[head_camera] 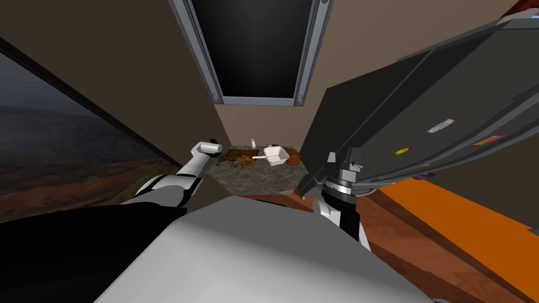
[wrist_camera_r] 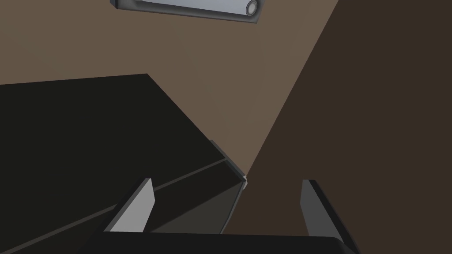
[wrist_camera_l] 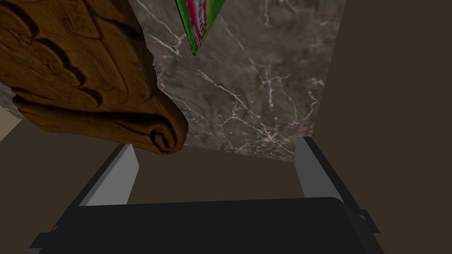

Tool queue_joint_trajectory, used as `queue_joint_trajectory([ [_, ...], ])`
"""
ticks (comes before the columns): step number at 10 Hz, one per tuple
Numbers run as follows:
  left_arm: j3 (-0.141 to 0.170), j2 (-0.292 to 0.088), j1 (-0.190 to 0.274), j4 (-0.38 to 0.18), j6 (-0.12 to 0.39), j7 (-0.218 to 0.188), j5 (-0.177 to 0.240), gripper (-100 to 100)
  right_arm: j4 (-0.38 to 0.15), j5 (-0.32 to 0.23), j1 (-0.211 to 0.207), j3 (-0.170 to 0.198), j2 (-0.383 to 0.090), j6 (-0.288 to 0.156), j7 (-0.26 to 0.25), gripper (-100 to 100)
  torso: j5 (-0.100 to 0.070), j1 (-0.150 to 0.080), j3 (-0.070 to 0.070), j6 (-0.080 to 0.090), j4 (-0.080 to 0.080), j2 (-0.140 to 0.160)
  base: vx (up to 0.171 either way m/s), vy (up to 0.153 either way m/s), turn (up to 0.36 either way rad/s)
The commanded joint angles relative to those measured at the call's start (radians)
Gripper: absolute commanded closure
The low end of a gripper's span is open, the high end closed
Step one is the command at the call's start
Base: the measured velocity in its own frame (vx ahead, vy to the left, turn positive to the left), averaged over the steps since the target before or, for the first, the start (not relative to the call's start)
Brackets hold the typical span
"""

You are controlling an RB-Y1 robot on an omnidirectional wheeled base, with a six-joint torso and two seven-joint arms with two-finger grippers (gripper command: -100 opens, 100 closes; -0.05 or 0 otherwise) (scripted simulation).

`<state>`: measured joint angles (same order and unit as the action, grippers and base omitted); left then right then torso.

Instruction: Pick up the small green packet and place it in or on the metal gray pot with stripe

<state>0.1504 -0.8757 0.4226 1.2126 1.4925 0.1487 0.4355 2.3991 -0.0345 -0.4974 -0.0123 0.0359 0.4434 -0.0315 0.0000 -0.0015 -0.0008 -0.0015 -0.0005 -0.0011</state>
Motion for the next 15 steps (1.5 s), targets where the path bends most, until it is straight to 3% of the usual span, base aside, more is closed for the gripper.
queue_joint_trajectory([
  [1, 0.008, -0.007, 0.016, -0.017, 0.05, -0.01, 0.037, -100, 0.0, 0.0, 0.0, 0.0, 0.0, 0.0, 0.0, 0, 0.0, 0.0, 0.0, 0.0, 0.0, 0.0, 0.039, -0.011, -0.044],
  [6, 0.018, -0.014, 0.038, -0.039, 0.153, -0.032, 0.094, -100, 0.0, 0.0, 0.0, 0.0, 0.0, 0.0, 0.0, 0, 0.0, 0.0, 0.0, 0.0, 0.0, -0.001, 0.037, -0.009, -0.028],
  [8, 0.026, -0.02, 0.055, -0.058, 0.223, -0.054, 0.145, -100, 0.0, 0.0, 0.0, 0.0, 0.0, 0.0, 0.0, 0, 0.0, 0.0, 0.0, 0.0, 0.0, 0.0, 0.049, -0.016, -0.042],
  [9, 0.026, -0.02, 0.055, -0.058, 0.234, -0.054, 0.145, -100, 0.0, 0.0, 0.0, 0.0, 0.0, 0.0, 0.0, 0, 0.0, -0.001, -0.001, 0.0, 0.0, -0.001, 0.052, -0.015, -0.019],
  [11, 0.032, -0.025, 0.068, -0.073, 0.298, -0.073, 0.188, -100, 0.0, 0.0, 0.0, 0.0, 0.0, 0.0, 0.0, 0, 0.0, 0.0, 0.0, 0.0, 0.0, -0.001, 0.051, -0.005, -0.031],
  [12, 0.032, -0.025, 0.068, -0.073, 0.305, -0.073, 0.188, -100, 0.0, 0.0, 0.0, 0.0, 0.0, 0.0, 0.0, 0, 0.0, 0.0, -0.001, 0.0, 0.0, -0.001, 0.042, -0.008, -0.019],
  [15, 0.039, -0.032, 0.081, -0.086, 0.389, -0.095, 0.234, -100, 0.0, 0.0, 0.0, 0.0, 0.0, 0.0, 0.0, 0, 0.0, 0.0, 0.0, 0.0, 0.0, 0.0, 0.042, -0.01, -0.024],
])
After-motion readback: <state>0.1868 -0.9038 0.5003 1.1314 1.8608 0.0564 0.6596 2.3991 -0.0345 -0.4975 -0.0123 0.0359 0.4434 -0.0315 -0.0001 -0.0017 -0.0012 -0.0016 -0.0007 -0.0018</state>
